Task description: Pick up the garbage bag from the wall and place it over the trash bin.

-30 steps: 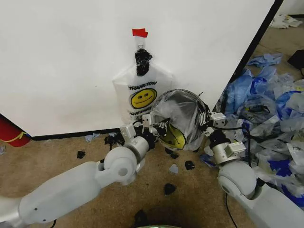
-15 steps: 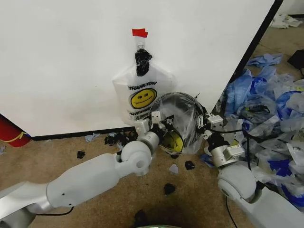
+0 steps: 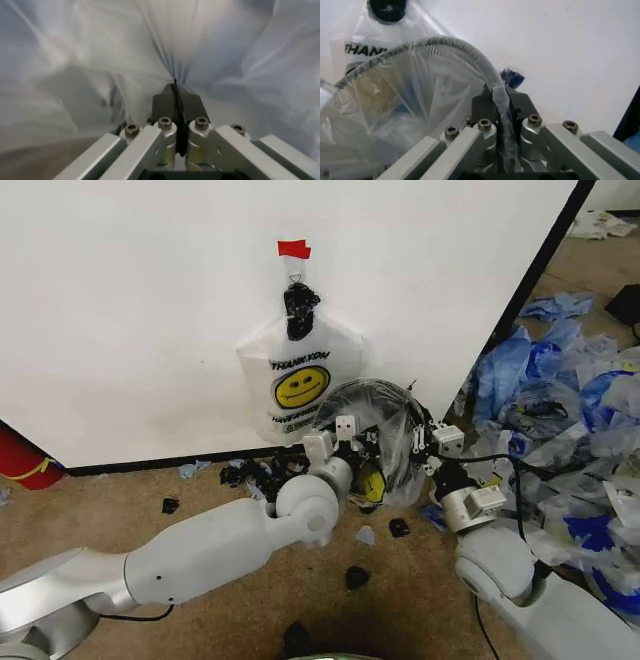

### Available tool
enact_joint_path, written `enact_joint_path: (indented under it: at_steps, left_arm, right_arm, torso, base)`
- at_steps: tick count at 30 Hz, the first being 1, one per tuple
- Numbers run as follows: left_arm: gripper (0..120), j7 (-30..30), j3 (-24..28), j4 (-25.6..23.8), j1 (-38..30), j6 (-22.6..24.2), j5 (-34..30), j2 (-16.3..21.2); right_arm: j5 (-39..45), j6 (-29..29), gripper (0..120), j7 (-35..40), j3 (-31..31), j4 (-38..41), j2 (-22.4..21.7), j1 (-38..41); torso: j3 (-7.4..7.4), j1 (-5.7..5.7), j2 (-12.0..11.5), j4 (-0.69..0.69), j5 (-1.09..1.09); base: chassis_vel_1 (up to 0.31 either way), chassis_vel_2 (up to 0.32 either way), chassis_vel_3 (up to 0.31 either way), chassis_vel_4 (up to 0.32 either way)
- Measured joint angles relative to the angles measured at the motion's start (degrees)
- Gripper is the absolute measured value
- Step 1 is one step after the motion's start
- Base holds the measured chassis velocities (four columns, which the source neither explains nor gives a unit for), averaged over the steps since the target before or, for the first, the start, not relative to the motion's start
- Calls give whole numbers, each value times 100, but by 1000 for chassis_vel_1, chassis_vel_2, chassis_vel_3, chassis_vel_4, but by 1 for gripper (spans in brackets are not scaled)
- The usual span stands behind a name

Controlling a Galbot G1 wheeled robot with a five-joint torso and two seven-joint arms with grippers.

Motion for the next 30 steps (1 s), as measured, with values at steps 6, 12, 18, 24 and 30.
enact_joint_path:
  at_steps: [6, 12, 18, 24, 30]
  left_arm:
    - [0, -9, 229, 220, -167, -8, 8, -161]
    - [0, -113, 406, 487, -344, -9, 58, -387]
    - [0, -190, 502, 704, -504, -9, 57, -547]
    - [0, -224, 554, 896, -556, -9, 57, -618]
    - [0, -302, 581, 1039, -531, 6, 103, -694]
  right_arm:
    - [51, -41, 0, 6, -71, 6, -22, 112]
    - [48, -43, 0, -7, -6, 187, -113, -38]
    - [13, -36, 0, -24, 75, 328, -172, -205]
    - [-73, -16, 0, -53, 115, 486, -209, -423]
    - [-182, 36, 0, -94, 118, 522, -234, -564]
  torso:
    - [0, 0, 0, 0, -1]
    - [0, 0, 0, -1, 0]
    - [0, 0, 0, -1, 0]
    - [0, -1, 0, -1, 0]
    - [0, 0, 0, 0, 0]
  base:
    - [0, 0, 0, 0]
    - [0, 0, 0, 0]
    - [0, 0, 0, 0]
    - [0, 0, 0, 0]
    - [0, 0, 0, 0]
